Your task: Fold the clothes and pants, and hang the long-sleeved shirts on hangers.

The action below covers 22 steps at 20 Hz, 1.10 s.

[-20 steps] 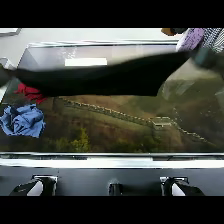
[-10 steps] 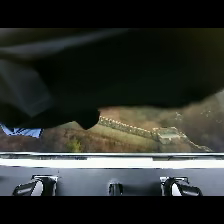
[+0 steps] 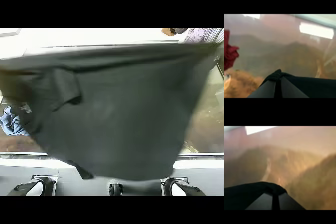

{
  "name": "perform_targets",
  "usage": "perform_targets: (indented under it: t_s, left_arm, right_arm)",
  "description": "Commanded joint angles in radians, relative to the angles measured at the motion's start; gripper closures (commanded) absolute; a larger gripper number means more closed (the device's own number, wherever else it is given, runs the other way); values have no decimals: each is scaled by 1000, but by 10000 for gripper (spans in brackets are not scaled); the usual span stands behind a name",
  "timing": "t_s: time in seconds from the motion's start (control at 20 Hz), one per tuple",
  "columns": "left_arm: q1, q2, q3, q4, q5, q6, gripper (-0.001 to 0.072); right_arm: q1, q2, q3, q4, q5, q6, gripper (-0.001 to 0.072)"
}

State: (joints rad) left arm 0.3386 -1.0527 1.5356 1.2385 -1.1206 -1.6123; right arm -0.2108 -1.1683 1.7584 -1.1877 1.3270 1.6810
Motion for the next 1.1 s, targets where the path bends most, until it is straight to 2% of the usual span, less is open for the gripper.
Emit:
perform_targets:
  t_s: [0.0, 0.15, 0.25, 0.35, 0.5, 0.55, 0.6, 0.65, 0.7, 0.75, 1.05]
  left_arm:
    - [-90, -325, -5, -15, 107, 45, 691]
    - [-143, -573, 1, -16, 222, 42, 691]
    - [-162, -678, 1, -16, 267, 42, 690]
    - [-170, -746, 1, -17, 272, 42, 690]
    - [-170, -775, 1, -39, 250, 42, 685]
    - [-170, -772, 2, -41, 235, 42, 626]
    - [-168, -768, 10, -42, 206, 42, 442]
    - [-161, -758, 23, -42, 159, 42, 206]
    - [-150, -743, 36, -42, 109, 43, 120]
    - [-132, -716, 40, -42, 62, 45, 113]
    - [55, -491, -35, -34, -201, 58, 113]
  right_arm:
    - [0, -304, -55, 50, 56, -6, 682]
    - [3, -531, -61, 78, -95, -49, 683]
    - [3, -646, -61, 163, -214, -75, 683]
    - [3, -723, -61, 246, -295, -108, 681]
    - [3, -770, -61, 280, -341, -115, 674]
    - [3, -771, -61, 281, -336, -115, 600]
    - [3, -766, -61, 282, -309, -114, 463]
    - [0, -756, -61, 282, -270, -115, 382]
    - [-12, -737, -61, 282, -212, -127, 322]
    - [-29, -713, -61, 280, -147, -149, 293]
    - [-236, -501, -108, 235, 211, -291, 294]
